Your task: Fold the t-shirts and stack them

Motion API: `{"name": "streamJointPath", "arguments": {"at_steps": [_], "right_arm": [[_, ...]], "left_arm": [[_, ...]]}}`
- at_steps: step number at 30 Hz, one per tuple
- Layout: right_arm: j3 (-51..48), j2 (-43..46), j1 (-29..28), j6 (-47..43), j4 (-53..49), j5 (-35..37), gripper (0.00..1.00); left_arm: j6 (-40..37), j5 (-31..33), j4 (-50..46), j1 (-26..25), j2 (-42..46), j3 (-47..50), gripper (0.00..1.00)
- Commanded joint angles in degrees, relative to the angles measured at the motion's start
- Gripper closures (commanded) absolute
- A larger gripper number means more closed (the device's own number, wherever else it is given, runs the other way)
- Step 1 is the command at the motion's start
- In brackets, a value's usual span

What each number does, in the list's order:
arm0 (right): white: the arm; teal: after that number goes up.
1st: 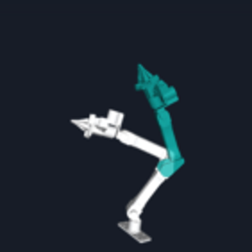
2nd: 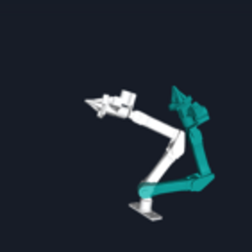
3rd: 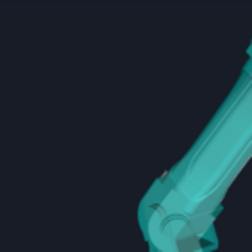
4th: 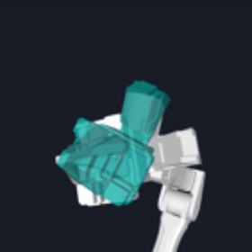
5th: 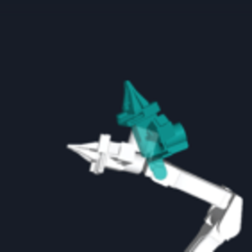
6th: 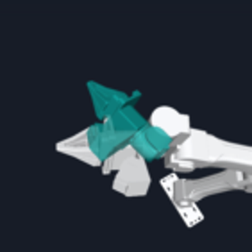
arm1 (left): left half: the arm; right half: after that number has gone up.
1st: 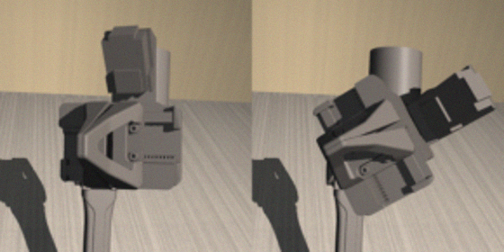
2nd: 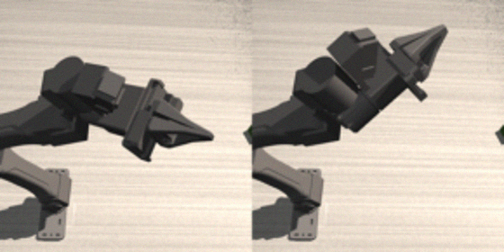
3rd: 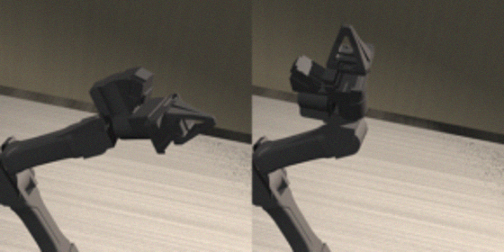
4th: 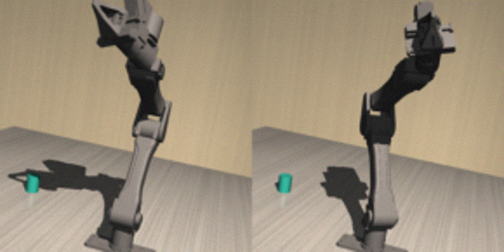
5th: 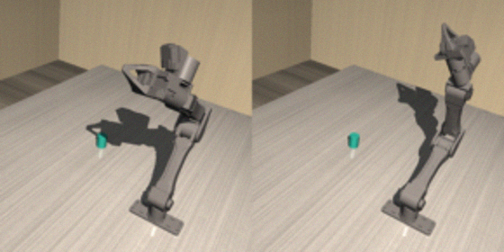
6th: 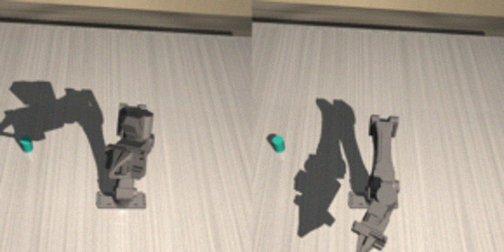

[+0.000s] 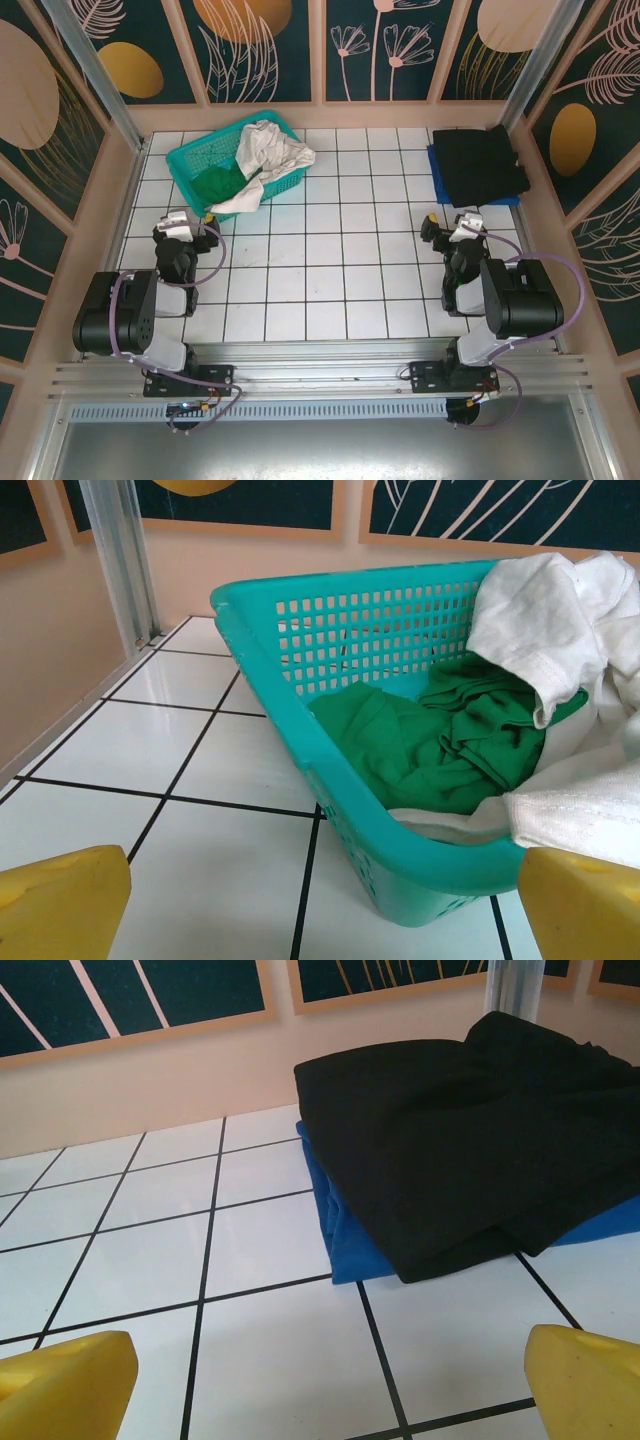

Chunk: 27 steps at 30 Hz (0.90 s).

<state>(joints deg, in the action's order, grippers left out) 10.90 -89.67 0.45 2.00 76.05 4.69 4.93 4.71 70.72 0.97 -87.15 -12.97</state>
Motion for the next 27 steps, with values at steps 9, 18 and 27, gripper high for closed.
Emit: {"name": "streamJointPath", "arguments": {"at_steps": [9, 18, 27], "right_arm": [[0.9, 0.17, 0.43, -0.51, 0.98, -0.19, 0.01], [0.91, 0.11, 0.41, -0.51, 1.08, -0.2, 0.01], [0.33, 10.17, 0.13, 0.1, -5.8, 3.07, 0.01]], "left_arm": [[-0.33, -0.69, 1.44, -0.27, 0.22, -0.91, 0.01], [-0.25, -0.48, -1.22, -0.22, 1.89, -1.98, 0.01], [4.84, 3.37, -33.32, -0.25, 21.94, -9.68, 0.01]]}}
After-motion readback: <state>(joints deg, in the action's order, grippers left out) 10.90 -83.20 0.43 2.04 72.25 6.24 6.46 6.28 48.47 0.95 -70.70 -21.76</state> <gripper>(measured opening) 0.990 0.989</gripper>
